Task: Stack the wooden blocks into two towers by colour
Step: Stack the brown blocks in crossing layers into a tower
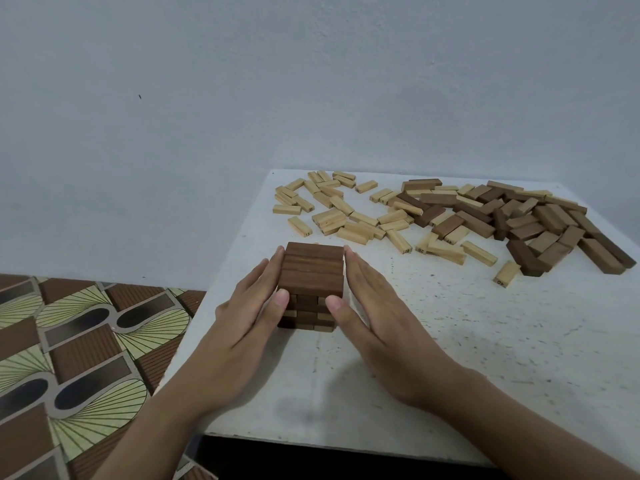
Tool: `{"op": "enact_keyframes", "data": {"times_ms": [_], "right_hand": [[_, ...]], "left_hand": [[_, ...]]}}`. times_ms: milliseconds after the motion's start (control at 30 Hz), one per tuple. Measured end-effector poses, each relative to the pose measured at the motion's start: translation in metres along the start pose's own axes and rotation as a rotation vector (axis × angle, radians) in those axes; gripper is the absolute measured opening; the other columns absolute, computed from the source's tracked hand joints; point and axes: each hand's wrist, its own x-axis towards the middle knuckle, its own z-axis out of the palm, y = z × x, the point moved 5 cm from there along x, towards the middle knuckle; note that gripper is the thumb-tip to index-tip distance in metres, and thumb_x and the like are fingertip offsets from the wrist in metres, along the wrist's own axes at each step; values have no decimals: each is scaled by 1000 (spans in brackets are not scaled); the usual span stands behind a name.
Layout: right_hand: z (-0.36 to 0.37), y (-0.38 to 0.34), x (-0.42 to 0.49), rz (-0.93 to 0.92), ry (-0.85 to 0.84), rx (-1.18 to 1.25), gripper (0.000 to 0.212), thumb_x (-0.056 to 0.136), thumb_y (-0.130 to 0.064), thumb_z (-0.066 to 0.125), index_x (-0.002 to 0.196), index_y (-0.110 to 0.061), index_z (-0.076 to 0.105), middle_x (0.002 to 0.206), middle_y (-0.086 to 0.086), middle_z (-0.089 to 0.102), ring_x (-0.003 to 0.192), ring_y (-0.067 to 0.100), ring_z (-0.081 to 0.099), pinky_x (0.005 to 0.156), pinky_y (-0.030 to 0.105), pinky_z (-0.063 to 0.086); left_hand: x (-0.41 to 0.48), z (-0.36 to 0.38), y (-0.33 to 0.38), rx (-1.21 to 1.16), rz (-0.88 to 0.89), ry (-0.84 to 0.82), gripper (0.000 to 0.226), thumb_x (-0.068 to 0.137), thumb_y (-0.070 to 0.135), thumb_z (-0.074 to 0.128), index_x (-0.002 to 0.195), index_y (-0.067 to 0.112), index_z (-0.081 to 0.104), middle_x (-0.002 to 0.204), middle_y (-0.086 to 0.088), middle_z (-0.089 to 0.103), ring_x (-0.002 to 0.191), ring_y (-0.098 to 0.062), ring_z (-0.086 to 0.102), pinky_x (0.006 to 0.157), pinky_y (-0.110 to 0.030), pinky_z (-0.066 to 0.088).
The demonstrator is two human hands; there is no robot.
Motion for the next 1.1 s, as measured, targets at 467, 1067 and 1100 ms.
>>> {"op": "enact_keyframes", "data": {"times_ms": [467, 1067, 1100], "right_hand": [[3, -4, 0, -11, 11, 58, 68, 104, -55, 19, 162, -29, -6, 169, -17, 0, 149, -12, -8, 127, 27, 6], [6, -3, 2, -15, 11, 2, 69, 104, -54, 19, 161, -27, -10, 169, -17, -2, 148, -13, -9, 126, 23, 4], [6, -3, 2, -20, 13, 1, 69, 104, -54, 19, 161, -28, -9, 169, -17, -2, 148, -12, -8, 126, 23, 4]], "left_hand": [[-4, 1, 16, -2, 41, 42, 55, 104, 46, 34, 159, 38, 28, 158, 27, 36, 149, 4, 24, 126, -46, 20], [-1, 1, 5, 42, 22, 33, 57, 105, 51, 32, 160, 40, 24, 161, 12, 38, 150, -2, 28, 123, -41, 29], [-1, 1, 5, 46, 21, 36, 57, 105, 50, 32, 160, 40, 24, 161, 13, 39, 150, -1, 29, 123, -39, 30]]}}
